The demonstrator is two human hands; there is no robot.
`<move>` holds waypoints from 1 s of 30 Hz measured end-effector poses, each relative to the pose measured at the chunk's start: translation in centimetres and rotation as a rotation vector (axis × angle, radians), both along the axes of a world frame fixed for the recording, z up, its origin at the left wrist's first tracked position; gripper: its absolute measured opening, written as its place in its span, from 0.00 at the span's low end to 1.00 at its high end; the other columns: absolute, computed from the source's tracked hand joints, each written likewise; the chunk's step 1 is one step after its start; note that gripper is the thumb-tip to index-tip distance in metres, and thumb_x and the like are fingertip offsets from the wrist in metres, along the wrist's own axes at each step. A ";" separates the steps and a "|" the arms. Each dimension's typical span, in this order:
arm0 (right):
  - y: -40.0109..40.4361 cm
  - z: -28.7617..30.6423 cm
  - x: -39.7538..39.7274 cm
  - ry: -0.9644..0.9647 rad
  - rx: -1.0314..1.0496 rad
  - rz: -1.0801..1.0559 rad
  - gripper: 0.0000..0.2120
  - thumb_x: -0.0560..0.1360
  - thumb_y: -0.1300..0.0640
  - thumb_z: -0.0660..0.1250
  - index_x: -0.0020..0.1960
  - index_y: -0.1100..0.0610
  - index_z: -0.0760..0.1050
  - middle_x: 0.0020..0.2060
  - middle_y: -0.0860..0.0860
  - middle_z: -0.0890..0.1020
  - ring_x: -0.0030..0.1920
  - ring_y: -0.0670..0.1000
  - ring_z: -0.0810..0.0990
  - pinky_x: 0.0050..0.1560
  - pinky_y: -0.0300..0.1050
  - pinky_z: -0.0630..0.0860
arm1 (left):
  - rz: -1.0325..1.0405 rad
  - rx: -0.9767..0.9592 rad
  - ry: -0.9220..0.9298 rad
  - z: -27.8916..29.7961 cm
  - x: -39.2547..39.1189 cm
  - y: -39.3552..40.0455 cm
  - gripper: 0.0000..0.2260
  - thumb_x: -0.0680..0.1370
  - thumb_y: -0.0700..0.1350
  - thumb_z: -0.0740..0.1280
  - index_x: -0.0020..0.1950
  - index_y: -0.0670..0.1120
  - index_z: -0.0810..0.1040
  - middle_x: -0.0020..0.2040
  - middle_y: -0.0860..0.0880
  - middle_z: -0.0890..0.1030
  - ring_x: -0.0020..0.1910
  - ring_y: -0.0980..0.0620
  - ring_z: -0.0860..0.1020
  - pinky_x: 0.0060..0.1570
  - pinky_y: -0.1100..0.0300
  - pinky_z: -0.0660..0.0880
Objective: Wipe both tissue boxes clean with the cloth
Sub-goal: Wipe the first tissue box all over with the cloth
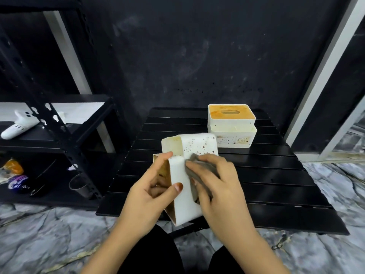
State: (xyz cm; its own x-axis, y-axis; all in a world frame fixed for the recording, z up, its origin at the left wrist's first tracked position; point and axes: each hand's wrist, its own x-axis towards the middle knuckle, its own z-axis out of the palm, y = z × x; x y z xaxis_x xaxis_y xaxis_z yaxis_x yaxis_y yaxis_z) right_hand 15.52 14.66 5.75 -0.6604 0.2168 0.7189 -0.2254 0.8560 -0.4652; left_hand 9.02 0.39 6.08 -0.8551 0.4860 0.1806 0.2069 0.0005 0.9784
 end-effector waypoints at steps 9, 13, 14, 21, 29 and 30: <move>1.2 -0.3 -0.1 0.011 -0.027 -0.075 0.15 0.73 0.61 0.61 0.58 0.54 0.76 0.55 0.43 0.69 0.52 0.48 0.70 0.53 0.35 0.69 | 0.033 -0.062 0.032 0.1 0.0 0.0 0.24 0.66 0.52 0.70 0.59 0.69 0.72 0.34 0.50 0.79 0.33 0.55 0.79 0.39 0.67 0.74; 0.5 0.5 -1.0 0.026 -0.033 -0.020 0.15 0.74 0.59 0.59 0.59 0.52 0.76 0.55 0.43 0.69 0.52 0.46 0.69 0.52 0.36 0.69 | 0.011 -0.067 0.032 0.5 0.2 0.4 0.24 0.65 0.52 0.70 0.58 0.71 0.72 0.35 0.49 0.80 0.35 0.54 0.79 0.40 0.66 0.75; 0.9 0.8 -1.4 0.028 -0.058 -0.034 0.15 0.73 0.61 0.61 0.58 0.52 0.76 0.54 0.42 0.69 0.52 0.46 0.69 0.51 0.36 0.69 | 0.009 -0.066 0.035 0.6 0.1 0.5 0.24 0.65 0.52 0.70 0.58 0.71 0.72 0.35 0.49 0.80 0.35 0.53 0.79 0.40 0.66 0.75; 1.1 0.7 -1.2 0.050 -0.020 -0.070 0.16 0.73 0.58 0.59 0.59 0.52 0.76 0.54 0.44 0.69 0.52 0.48 0.69 0.51 0.39 0.70 | -0.004 -0.078 0.059 0.7 0.1 0.7 0.24 0.69 0.50 0.74 0.57 0.74 0.71 0.33 0.52 0.77 0.31 0.58 0.76 0.36 0.67 0.72; 2.7 2.0 -2.1 0.053 -0.062 -0.113 0.16 0.72 0.63 0.63 0.57 0.54 0.78 0.53 0.49 0.75 0.52 0.53 0.74 0.52 0.34 0.68 | -0.001 -0.120 0.084 0.4 0.0 0.5 0.25 0.67 0.51 0.70 0.57 0.75 0.70 0.35 0.50 0.78 0.32 0.58 0.77 0.38 0.66 0.72; 2.7 1.7 -1.9 0.055 -0.074 -0.125 0.15 0.72 0.63 0.63 0.57 0.54 0.78 0.53 0.47 0.74 0.52 0.52 0.73 0.52 0.31 0.66 | -0.002 -0.121 0.081 0.4 0.0 0.6 0.24 0.67 0.52 0.71 0.57 0.75 0.70 0.35 0.51 0.78 0.31 0.59 0.77 0.38 0.66 0.72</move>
State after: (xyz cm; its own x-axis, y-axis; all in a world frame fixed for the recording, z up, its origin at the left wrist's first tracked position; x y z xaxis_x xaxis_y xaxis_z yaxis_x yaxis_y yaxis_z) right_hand 13.64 17.32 7.46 -0.5853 0.3485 0.7321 -0.1456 0.8431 -0.5177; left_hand 9.01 0.97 6.46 -0.8392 0.5099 0.1889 0.2854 0.1173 0.9512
